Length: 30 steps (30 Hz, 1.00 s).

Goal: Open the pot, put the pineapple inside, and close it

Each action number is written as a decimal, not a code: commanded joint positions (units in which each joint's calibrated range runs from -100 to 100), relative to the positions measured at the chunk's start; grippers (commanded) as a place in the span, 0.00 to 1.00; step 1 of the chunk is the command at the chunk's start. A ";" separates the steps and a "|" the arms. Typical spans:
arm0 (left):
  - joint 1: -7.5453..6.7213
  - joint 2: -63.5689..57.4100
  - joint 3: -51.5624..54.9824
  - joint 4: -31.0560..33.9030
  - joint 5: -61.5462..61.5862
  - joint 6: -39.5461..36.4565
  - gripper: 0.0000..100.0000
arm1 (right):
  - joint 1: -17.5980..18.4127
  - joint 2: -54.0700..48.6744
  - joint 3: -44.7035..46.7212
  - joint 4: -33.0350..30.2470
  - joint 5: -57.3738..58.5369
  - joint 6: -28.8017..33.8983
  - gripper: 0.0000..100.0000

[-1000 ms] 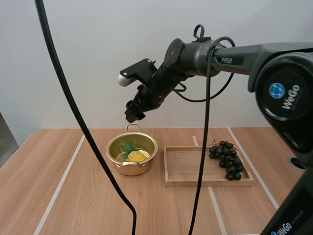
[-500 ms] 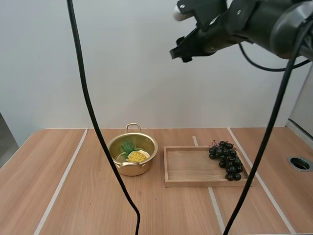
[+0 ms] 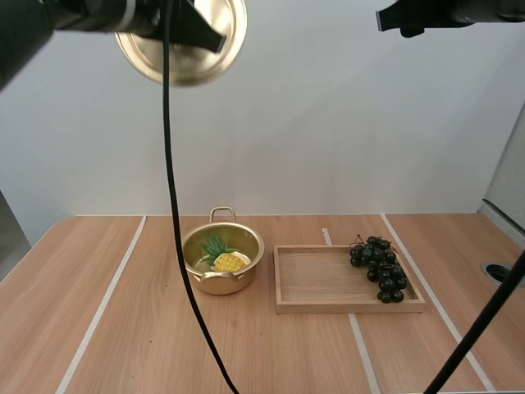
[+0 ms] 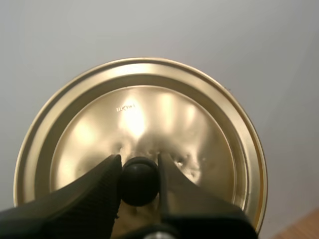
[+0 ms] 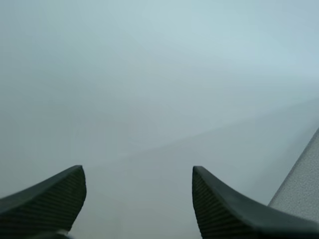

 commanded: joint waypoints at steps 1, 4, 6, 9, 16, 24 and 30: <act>-0.12 2.25 6.37 0.04 1.18 -0.21 0.00 | -0.30 -2.65 -0.54 0.31 -1.25 0.13 1.00; -0.12 4.22 10.30 0.04 1.18 -0.21 0.00 | -0.30 -3.59 -0.54 0.30 -1.25 0.13 1.00; -0.12 5.78 12.33 0.04 1.18 -0.21 0.00 | -0.30 -4.03 -0.54 0.30 -1.08 0.13 1.00; -0.12 8.25 13.73 0.04 2.11 -0.21 0.00 | -0.30 -4.45 -0.54 0.20 -0.84 0.13 1.00; -0.12 16.80 13.84 0.04 7.62 0.28 0.00 | -0.30 -4.83 -0.54 0.08 3.69 0.13 1.00; -0.12 26.36 13.84 0.04 20.76 3.22 0.00 | -0.30 -4.83 -0.54 -0.15 7.94 0.13 1.00; -0.12 31.26 13.84 0.04 25.74 4.70 0.00 | -0.30 -4.83 -0.54 -0.15 8.54 0.13 1.00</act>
